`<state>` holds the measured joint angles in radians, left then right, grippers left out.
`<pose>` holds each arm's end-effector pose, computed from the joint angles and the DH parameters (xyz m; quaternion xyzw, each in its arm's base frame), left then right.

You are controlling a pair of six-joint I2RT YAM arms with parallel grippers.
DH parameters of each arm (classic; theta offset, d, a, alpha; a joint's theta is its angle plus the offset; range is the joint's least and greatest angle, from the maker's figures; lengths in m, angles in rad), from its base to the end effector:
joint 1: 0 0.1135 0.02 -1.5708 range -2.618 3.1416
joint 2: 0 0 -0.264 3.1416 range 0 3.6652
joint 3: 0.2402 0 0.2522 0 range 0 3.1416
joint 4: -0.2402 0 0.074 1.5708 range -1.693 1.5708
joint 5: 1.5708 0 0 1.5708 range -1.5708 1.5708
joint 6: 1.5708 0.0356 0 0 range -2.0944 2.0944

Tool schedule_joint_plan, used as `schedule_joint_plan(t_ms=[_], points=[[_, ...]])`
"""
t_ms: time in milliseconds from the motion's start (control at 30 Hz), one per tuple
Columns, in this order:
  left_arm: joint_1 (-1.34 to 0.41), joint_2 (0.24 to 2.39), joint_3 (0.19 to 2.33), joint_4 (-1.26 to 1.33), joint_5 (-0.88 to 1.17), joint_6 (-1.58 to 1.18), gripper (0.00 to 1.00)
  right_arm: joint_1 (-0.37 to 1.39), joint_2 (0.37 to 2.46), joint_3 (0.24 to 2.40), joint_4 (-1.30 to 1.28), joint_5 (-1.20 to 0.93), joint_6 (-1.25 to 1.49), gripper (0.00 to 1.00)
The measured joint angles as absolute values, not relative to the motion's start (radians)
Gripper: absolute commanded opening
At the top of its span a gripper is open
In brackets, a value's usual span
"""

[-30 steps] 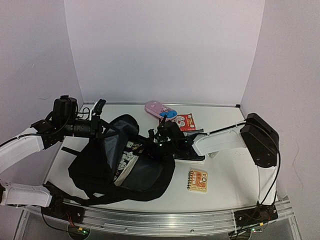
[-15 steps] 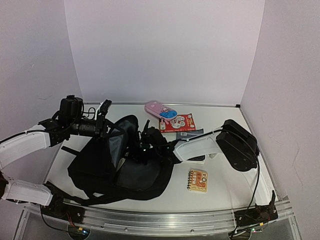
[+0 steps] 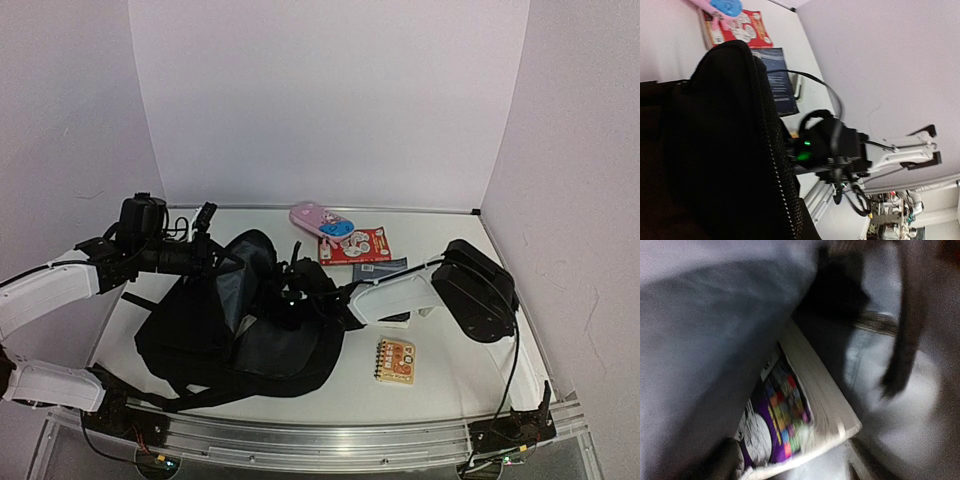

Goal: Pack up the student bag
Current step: Place the book in the student bag, then pick up the book from the center of the board.

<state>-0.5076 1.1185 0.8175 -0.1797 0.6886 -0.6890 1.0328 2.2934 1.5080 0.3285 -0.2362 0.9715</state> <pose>0.2043 -0.1395 0.2887 0.1014 0.8175 -0.5134 0.2407 0.2530 0.4402 0.1328 -0.0881 0.8407 0.4962 0.1984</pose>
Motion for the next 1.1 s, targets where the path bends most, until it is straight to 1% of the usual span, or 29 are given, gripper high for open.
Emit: schedule_joint_plan(t_ms=[100,267,400,467,533,567,600,633,667,767,900,1100], points=[[-0.507,1.105,0.818,-0.248,0.568,-0.696,0.00,1.033,2.202,1.428,0.272,-0.177,0.956,0.85],[-0.501,1.100,0.812,-0.340,0.386,-0.739,0.00,1.033,1.987,1.300,0.169,-0.065,0.937,0.91],[-0.490,1.096,0.761,-0.368,0.275,-0.771,0.00,1.023,1.805,1.228,0.085,0.009,0.911,0.94],[-0.487,1.095,0.731,-0.369,0.239,-0.786,0.00,1.002,1.716,1.192,0.041,0.028,0.891,0.95],[-0.484,1.095,0.703,-0.370,0.211,-0.797,0.00,0.951,1.654,1.168,0.006,0.032,0.865,0.93],[-0.483,1.095,0.692,-0.371,0.199,-0.805,0.00,0.914,1.631,1.159,-0.009,0.031,0.847,0.90],[-0.483,1.094,0.684,-0.371,0.192,-0.811,0.00,0.869,1.618,1.154,-0.021,0.018,0.826,0.85],[-0.483,1.093,0.676,-0.370,0.184,-0.813,0.00,0.823,1.614,1.152,-0.030,0.005,0.805,0.80],[-0.483,1.093,0.670,-0.370,0.179,-0.817,0.00,0.781,1.614,1.150,-0.038,-0.007,0.776,0.77],[-0.483,1.093,0.654,-0.370,0.169,-0.823,0.00,0.646,1.634,1.152,-0.078,-0.060,0.694,0.73],[-0.483,1.093,0.647,-0.368,0.161,-0.836,0.00,0.527,1.711,1.204,-0.125,-0.146,0.603,0.70],[-0.483,1.099,0.646,-0.366,0.161,-0.847,0.00,0.412,1.893,1.366,-0.148,-0.267,0.511,0.68]])
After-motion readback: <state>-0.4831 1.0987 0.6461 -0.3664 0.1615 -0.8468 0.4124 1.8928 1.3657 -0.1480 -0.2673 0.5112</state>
